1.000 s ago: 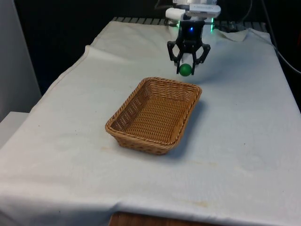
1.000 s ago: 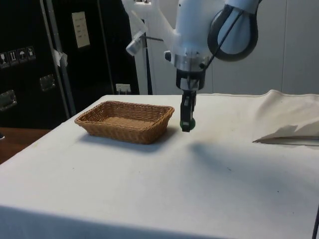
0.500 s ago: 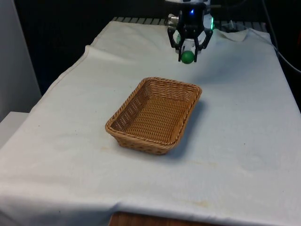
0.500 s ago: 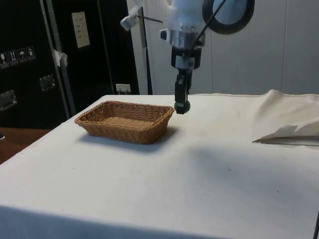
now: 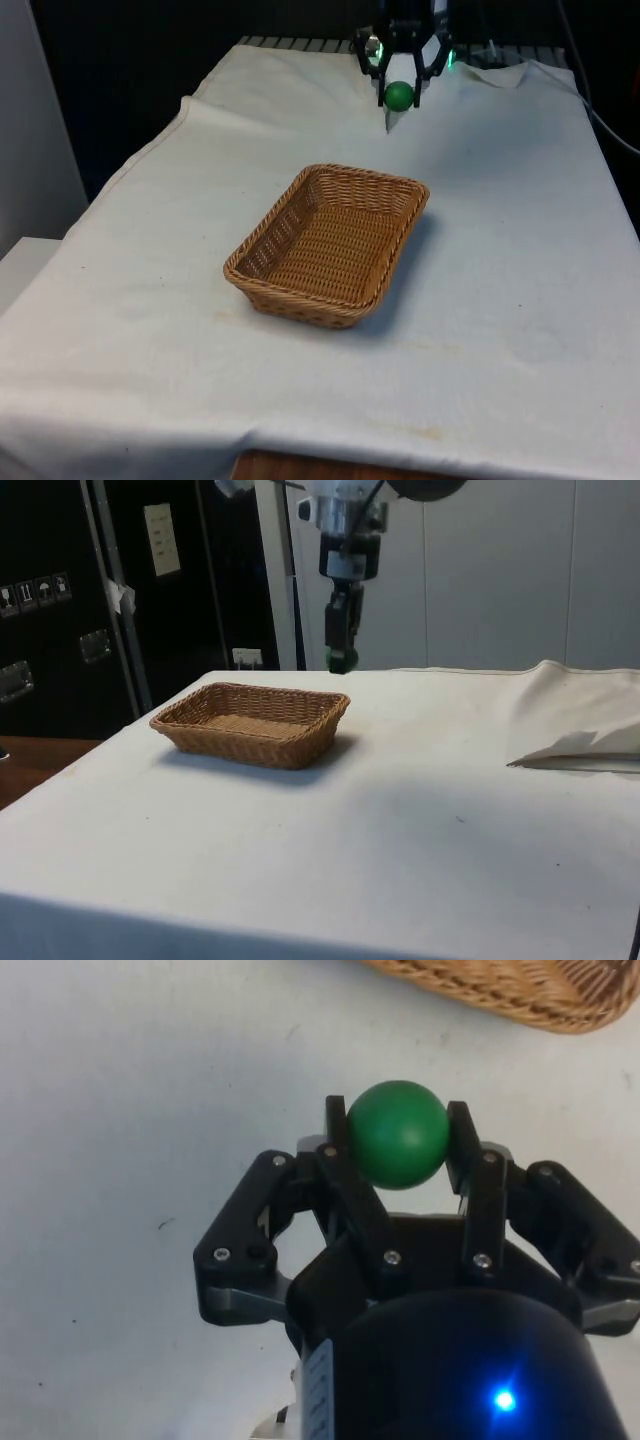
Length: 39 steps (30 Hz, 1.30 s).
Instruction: Pick up the ball and place it into the basket.
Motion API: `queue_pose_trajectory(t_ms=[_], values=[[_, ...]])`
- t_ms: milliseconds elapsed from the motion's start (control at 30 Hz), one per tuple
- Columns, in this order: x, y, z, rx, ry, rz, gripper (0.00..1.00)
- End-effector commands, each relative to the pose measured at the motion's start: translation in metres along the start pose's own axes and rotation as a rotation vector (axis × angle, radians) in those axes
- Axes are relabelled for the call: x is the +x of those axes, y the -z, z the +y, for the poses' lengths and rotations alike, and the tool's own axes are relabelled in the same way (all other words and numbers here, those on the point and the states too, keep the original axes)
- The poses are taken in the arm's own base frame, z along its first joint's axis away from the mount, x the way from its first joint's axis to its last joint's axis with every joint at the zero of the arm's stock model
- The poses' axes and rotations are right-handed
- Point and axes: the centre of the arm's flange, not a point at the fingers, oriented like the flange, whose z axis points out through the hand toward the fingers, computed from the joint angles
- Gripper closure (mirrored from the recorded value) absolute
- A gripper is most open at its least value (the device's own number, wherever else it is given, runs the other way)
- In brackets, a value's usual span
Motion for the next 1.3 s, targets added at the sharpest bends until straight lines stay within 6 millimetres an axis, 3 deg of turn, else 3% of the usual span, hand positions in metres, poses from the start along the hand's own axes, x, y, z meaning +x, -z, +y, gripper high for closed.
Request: queue_pose_trajectory(t_ms=[0, 367, 767, 1267], values=[[0.003, 0.004, 0.000, 0.004, 0.002, -0.007, 1.00], [0.039, 0.024, 0.012, -0.002, 0.000, -0.014, 1.00], [0.071, 0.031, 0.029, 0.001, 0.004, -0.012, 1.00], [0.115, 0.010, 0.046, 0.014, 0.003, -0.005, 1.00]])
